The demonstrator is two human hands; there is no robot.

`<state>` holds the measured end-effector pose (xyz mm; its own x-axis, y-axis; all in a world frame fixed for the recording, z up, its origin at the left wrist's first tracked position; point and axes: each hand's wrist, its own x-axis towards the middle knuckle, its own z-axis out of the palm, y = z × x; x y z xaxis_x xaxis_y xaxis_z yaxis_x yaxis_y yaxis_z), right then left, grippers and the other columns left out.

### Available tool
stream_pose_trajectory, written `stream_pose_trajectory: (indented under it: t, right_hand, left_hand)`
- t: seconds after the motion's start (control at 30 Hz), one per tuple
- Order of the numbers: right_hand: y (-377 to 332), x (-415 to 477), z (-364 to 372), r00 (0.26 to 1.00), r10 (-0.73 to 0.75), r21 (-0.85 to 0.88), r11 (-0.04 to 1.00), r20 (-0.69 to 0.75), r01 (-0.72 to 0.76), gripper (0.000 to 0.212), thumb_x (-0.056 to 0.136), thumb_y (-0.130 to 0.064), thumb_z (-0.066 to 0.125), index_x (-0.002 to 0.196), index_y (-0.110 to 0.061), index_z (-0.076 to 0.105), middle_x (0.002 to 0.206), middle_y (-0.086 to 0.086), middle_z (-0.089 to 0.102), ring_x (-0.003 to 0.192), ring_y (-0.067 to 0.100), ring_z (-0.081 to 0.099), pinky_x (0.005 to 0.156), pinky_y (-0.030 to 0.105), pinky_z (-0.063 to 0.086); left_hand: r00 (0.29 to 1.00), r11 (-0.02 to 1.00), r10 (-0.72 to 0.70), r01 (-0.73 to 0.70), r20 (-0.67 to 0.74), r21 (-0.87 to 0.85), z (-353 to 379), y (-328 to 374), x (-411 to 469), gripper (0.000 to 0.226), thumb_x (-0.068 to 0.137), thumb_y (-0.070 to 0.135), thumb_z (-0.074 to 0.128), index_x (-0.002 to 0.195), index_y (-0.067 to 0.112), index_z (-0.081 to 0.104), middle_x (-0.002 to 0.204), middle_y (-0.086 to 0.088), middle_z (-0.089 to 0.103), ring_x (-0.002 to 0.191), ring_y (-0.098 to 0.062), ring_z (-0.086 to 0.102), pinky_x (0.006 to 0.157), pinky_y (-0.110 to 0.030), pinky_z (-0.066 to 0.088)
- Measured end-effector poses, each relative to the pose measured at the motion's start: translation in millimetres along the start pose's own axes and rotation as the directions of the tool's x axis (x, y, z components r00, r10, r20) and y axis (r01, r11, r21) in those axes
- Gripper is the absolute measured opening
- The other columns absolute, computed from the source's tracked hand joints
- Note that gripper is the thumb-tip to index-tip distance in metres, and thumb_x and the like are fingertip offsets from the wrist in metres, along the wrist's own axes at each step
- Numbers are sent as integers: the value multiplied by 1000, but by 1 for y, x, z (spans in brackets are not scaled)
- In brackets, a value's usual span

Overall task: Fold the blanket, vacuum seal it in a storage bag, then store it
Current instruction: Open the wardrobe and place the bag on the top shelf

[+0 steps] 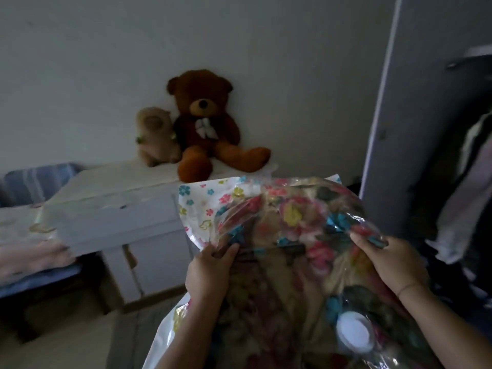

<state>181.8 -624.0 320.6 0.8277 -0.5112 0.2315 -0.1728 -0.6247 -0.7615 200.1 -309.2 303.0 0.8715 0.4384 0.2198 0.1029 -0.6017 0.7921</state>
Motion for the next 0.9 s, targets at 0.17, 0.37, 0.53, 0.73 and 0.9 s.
stream_pose_trajectory:
  t: [0.17, 0.37, 0.53, 0.73, 0.9]
  right_hand:
    - [17, 27, -13, 979, 135, -14, 990, -152, -138, 63, 67, -77, 57, 84, -19, 73, 88, 11, 71, 87, 34, 63, 75, 38, 48]
    - [32, 58, -42, 879, 298, 38, 951, -374, -306, 59, 69, -74, 61, 71, -15, 67, 75, 6, 68, 78, 31, 63, 74, 39, 50]
    - [34, 94, -95, 825, 221, -60, 954, -520, -294, 52, 69, -69, 59, 64, -17, 63, 62, -4, 55, 65, 26, 53, 64, 34, 37]
    - [31, 143, -177, 726, 166, -37, 966, -668, -255, 50, 70, -67, 63, 61, -18, 63, 63, -1, 60, 62, 18, 54, 62, 34, 37]
    - [31, 188, -242, 646, 98, -95, 962, -757, -257, 58, 75, -67, 58, 60, -11, 62, 58, 7, 60, 58, 21, 56, 54, 28, 35]
  left_hand:
    - [967, 987, 163, -159, 197, -33, 62, 46, 58, 46, 79, 64, 64, 100, 23, 69, 81, 6, 64, 90, -24, 66, 65, -29, 45]
    - [872, 929, 370, -354, 320, -110, 138, 120, 109, 50, 77, 68, 63, 102, 25, 70, 83, 5, 68, 82, -20, 66, 60, -28, 48]
    - [790, 860, 505, -426, 348, -280, 201, 198, 118, 45, 76, 66, 65, 89, 23, 70, 79, 2, 68, 82, -24, 67, 68, -33, 55]
    - [721, 767, 608, -426, 331, -480, 255, 314, 107, 39, 79, 60, 68, 92, 24, 70, 70, 11, 57, 73, -14, 58, 60, -27, 42]
    - [693, 687, 668, -434, 272, -582, 287, 405, 101, 42, 76, 65, 67, 87, 25, 71, 71, 7, 66, 72, -17, 63, 62, -27, 45]
